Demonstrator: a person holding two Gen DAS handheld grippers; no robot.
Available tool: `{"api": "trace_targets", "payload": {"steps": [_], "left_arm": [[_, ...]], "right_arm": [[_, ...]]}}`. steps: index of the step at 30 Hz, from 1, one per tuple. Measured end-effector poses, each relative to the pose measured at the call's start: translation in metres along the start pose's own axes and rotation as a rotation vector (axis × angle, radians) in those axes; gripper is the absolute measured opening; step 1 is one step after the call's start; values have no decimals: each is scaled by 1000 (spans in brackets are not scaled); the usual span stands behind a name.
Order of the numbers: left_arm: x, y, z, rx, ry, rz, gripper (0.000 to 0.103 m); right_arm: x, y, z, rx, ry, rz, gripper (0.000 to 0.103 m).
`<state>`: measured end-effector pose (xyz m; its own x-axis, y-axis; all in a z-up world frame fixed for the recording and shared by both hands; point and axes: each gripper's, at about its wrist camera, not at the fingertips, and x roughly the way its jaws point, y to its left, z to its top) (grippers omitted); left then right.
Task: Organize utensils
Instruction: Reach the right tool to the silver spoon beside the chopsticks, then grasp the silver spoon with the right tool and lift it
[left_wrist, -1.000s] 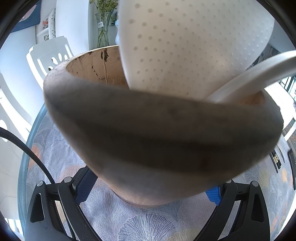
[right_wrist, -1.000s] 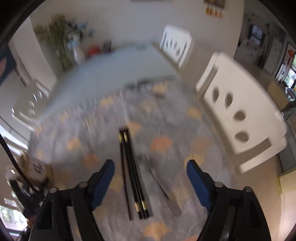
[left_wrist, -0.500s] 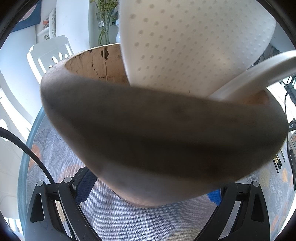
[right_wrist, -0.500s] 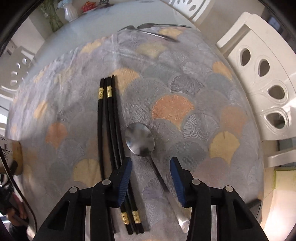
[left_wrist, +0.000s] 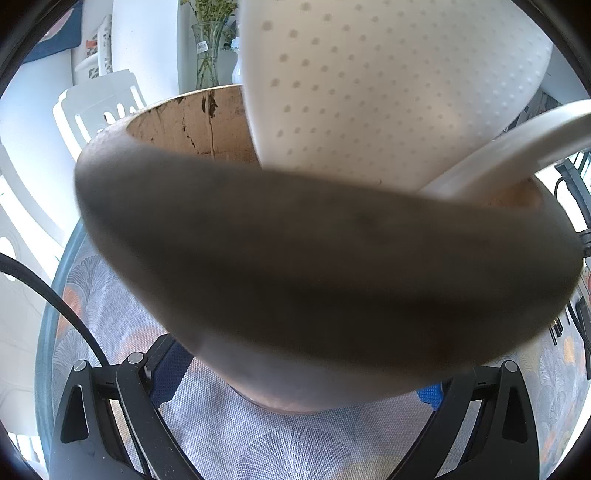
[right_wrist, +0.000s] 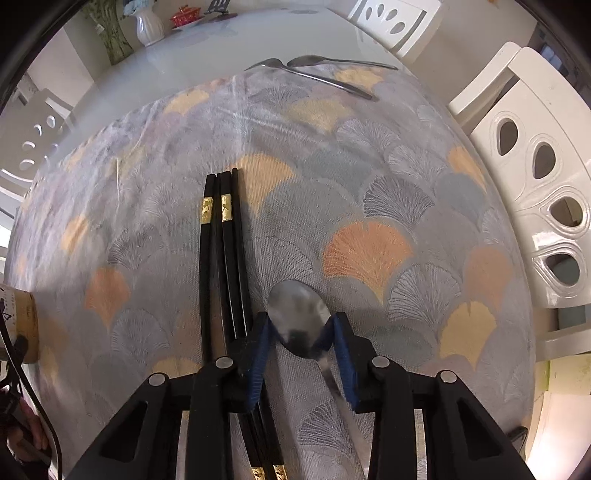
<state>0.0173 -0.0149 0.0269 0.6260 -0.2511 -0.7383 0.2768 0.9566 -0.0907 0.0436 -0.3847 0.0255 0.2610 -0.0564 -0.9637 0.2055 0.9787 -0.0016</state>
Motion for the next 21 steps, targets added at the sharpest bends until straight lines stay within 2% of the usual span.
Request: {"api": "trace_targets", "payload": {"steps": [5,15,21], "left_arm": [[0,-1,0,0,0,0,99],[0,0,1,0,0,0,99],[0,0,1,0,0,0,99]], "right_arm": [[-14,-9,-5,62,-49,43,32],[-86,-16,-39,112,-202,160,32],[-121,-10,-52,118,-281,186,32]]}}
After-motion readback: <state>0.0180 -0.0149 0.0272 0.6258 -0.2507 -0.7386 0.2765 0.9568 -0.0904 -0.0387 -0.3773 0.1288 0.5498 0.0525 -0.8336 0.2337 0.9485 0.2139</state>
